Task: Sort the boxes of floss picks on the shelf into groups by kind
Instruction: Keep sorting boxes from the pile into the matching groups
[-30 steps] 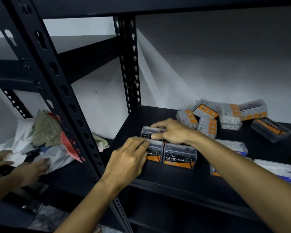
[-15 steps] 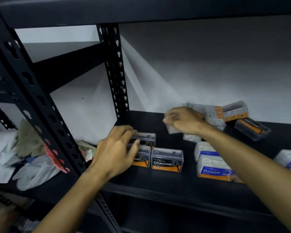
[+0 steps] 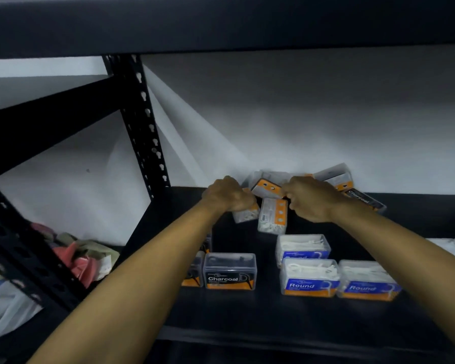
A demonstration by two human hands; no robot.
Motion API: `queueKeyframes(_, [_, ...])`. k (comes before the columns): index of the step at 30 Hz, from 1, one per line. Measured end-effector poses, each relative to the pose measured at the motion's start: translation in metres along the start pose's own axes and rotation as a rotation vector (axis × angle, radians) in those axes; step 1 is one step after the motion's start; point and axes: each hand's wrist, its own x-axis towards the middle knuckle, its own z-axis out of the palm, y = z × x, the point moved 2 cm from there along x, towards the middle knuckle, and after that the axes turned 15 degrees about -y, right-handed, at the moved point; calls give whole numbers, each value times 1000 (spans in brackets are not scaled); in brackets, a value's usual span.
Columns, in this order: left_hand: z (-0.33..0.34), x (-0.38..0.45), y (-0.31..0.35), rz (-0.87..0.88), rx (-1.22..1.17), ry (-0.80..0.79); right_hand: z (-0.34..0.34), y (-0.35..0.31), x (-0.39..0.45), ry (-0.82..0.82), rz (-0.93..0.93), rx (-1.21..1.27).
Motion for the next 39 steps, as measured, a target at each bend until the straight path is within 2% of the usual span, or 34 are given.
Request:
queueKeyframes(4, [17,21,10,-51,-45,-56,5,9,-1,-12,-87,-149])
queueKeyframes(15, [17,37,5,-123,-234,-58,10,7,12,11,-232,-399])
queueKeyframes(20, [2,27,-2,-134,-245,-53,9,-7,21,-147,-232,-557])
queueKeyframes(23, [-11,19,-14,-125,-358,-87,12,-14,31,-177,-244,-648])
queueKeyframes(27, [-24,4,-27,-28,-525,-129,19,-18,39,-256,-242,-712])
queueKeyframes(31, [-29,-7,-36,46,-767,-104,17,-17,37,-265,-253,-657])
queueKeyframes(33, [-30,-8,-39,81,-794,-40,14,-16,37,-253,-279,-564])
queueKeyframes(35, [-29,-10,-40,126,-806,4,9,-15,37,-211,-322,-383])
queueKeyframes(39, [-26,-15,-45,193,-996,-55,-6,-11,27,-225,-298,116])
